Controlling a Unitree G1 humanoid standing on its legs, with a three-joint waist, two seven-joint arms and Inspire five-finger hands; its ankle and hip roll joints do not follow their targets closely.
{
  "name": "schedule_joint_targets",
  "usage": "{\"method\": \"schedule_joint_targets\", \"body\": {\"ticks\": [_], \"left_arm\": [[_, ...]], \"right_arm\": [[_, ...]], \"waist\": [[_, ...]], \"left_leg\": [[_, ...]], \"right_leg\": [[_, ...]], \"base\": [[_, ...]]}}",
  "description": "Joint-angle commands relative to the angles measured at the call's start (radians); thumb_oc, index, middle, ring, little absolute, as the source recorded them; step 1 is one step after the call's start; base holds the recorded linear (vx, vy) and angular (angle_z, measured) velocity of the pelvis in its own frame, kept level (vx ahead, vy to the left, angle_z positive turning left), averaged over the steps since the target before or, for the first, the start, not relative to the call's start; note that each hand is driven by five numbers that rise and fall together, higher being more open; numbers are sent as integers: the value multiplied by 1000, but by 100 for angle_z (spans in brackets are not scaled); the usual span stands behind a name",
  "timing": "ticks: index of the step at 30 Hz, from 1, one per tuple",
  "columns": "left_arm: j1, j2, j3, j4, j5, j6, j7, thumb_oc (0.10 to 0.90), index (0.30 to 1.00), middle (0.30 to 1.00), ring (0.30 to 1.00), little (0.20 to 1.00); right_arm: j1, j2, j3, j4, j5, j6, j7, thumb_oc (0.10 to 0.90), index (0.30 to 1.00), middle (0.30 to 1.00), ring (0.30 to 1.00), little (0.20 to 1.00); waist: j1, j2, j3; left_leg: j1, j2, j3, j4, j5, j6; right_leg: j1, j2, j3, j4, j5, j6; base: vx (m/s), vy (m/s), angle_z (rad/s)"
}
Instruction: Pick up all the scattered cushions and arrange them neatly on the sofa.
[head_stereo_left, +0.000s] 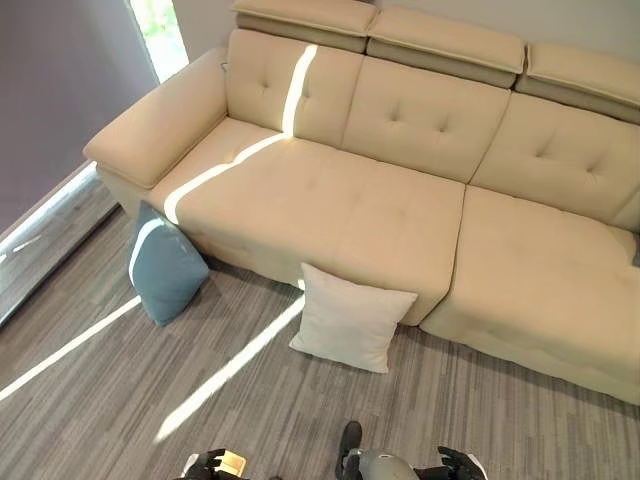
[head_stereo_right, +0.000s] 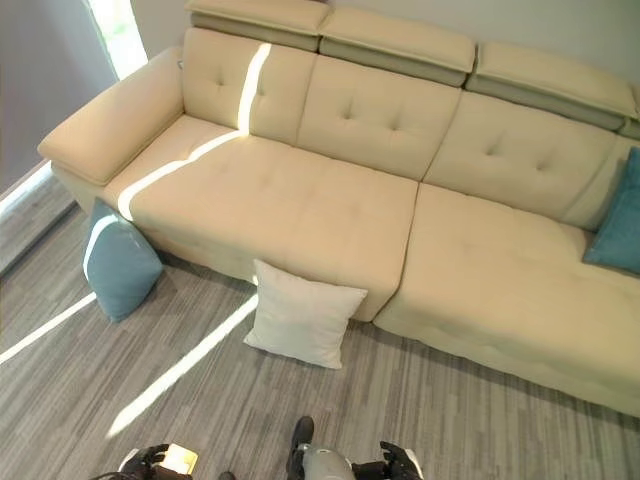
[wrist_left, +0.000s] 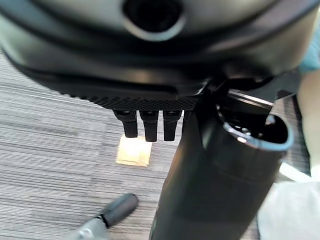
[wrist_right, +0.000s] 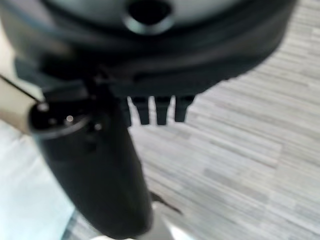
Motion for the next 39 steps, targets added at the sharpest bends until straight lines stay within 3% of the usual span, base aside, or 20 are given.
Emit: {"method": "schedule_joint_targets", "body": {"ticks": [1, 2, 4, 5, 6, 8, 13, 14, 17, 18, 23, 24, 25, 29, 32, 39], "left_arm": [[-29, 15, 1, 16, 26, -22, -7, 800, 900, 900, 900, 900], [-36, 11, -8, 6, 22, -23, -11, 800, 900, 900, 900, 900], [-36, 12, -8, 6, 22, -23, -11, 800, 900, 900, 900, 900], [-48, 7, -17, -5, 10, -24, -8, 800, 900, 900, 900, 900], [-54, 6, -20, -9, 1, -24, -6, 800, 900, 900, 900, 900], [-58, 1, -28, -11, -6, -24, -5, 800, 900, 900, 900, 900], [-57, -3, -28, -5, -7, -25, -11, 800, 900, 900, 900, 900], [-62, -3, -33, -2, -4, -25, -9, 800, 900, 900, 900, 900], [-64, -1, -36, -1, -4, -26, -9, 800, 900, 900, 900, 900], [-68, 2, -29, 4, -13, -26, -11, 800, 900, 900, 900, 900], [-61, 8, -26, 15, 4, -21, -9, 800, 900, 900, 900, 900], [-63, 21, -19, 8, -1, -24, -7, 800, 900, 900, 900, 900], [-68, 36, -12, 2, -6, -22, -3, 800, 900, 900, 900, 900], [-75, 52, -9, -7, -11, -25, -1, 800, 900, 900, 900, 900], [-77, 55, -16, -13, -10, -28, -1, 800, 900, 900, 900, 900], [-76, 44, -18, -8, 8, -30, -1, 800, 900, 900, 900, 900]], "right_arm": [[-17, -32, 14, 10, 4, -30, -16, 800, 900, 900, 900, 900], [-18, -37, 14, 13, 13, -33, -15, 800, 900, 900, 900, 900], [-19, -36, 14, 13, 13, -33, -15, 800, 900, 900, 900, 900], [-24, -41, 17, 16, 23, -34, -17, 800, 900, 900, 900, 900], [-27, -42, 17, 20, 27, -32, -17, 800, 900, 900, 900, 900], [-29, -46, 21, 26, 22, -31, -21, 800, 900, 900, 900, 900], [-26, -48, 21, 32, 23, -32, -19, 800, 900, 900, 900, 900], [-34, -50, 22, 35, 23, -34, -23, 800, 900, 900, 900, 900], [-35, -49, 25, 38, 22, -34, -25, 800, 900, 900, 900, 900], [-40, -49, 28, 40, 12, -32, -25, 800, 900, 900, 900, 900], [-44, -43, 27, 36, -1, -29, -24, 800, 900, 900, 900, 900], [-53, -38, 32, 20, -2, -33, -23, 800, 900, 900, 900, 900], [-66, -34, 41, 12, -8, -29, -20, 800, 900, 900, 900, 900], [-76, -31, 49, 1, -16, -31, -18, 800, 900, 900, 900, 900], [-81, -37, 54, -7, -22, -29, -19, 800, 900, 900, 900, 900], [-73, -46, 63, -5, -28, -26, -19, 800, 900, 900, 900, 900]], "waist": [[-19, -53, -25], [-17, -60, -14], [-19, -62, -19], [-10, -67, -5], [-4, -68, 0], [8, -68, -4], [17, -76, -13], [25, -77, -11], [34, -79, -6], [57, -67, 0], [59, -63, -5], [66, -61, -2], [69, -59, 5], [71, -50, 7], [62, -40, 4], [52, -44, -8]], "left_leg": [[-41, -64, -9, 145, -113, -35], [-84, -33, 7, 285, -96, -64], [-90, -36, 6, 284, -92, -63], [-139, -23, -6, 384, -55, -75], [-168, -28, -27, 403, -56, -70], [-192, -47, -80, 336, -66, -59], [-215, -63, -117, 261, -81, -56], [-258, -65, -141, 205, -39, -61], [-289, -69, -164, 187, -11, -63], [-296, -71, -228, 105, 28, -60], [-271, -74, -202, 93, 31, -44], [-257, -72, -175, 91, 21, -31], [-242, -69, -162, 95, 13, -15], [-216, -68, -150, 83, 3, -2], [-183, -74, -149, 57, -1, 0], [-155, -87, -145, 18, 6, -12]], "right_leg": [[83, -13, 84, -56, -30, 98], [116, -5, 96, -74, -37, 81], [110, -7, 95, -75, -35, 80], [136, 4, 112, -89, -47, 62], [144, 10, 124, -94, -54, 57], [160, 19, 155, -106, -63, 59], [185, 25, 198, -140, -75, 65], [195, 27, 214, -156, -76, 70], [205, 29, 222, -160, -80, 72], [221, 40, 254, -144, -108, 77], [194, 9, 259, -62, -114, 95], [162, -15, 248, 6, -115, 116], [122, -38, 237, 86, -95, 135], [79, -61, 203, 151, -68, 145], [55, -62, 172, 98, -69, 133], [107, -36, 189, -52, -58, 122]], "base": [[252, -226, 0], [122, -140, 3], [57, -76, 1], [77, -64, -20], [127, -53, -32], [152, 27, -30], [156, 65, -48], [172, 115, -41], [152, 115, -14], [166, 157, -8], [118, 192, -27], [118, 208, -39], [117, 209, -43], [75, 83, -36], [90, 29, -12], [70, -85, 6]]}}
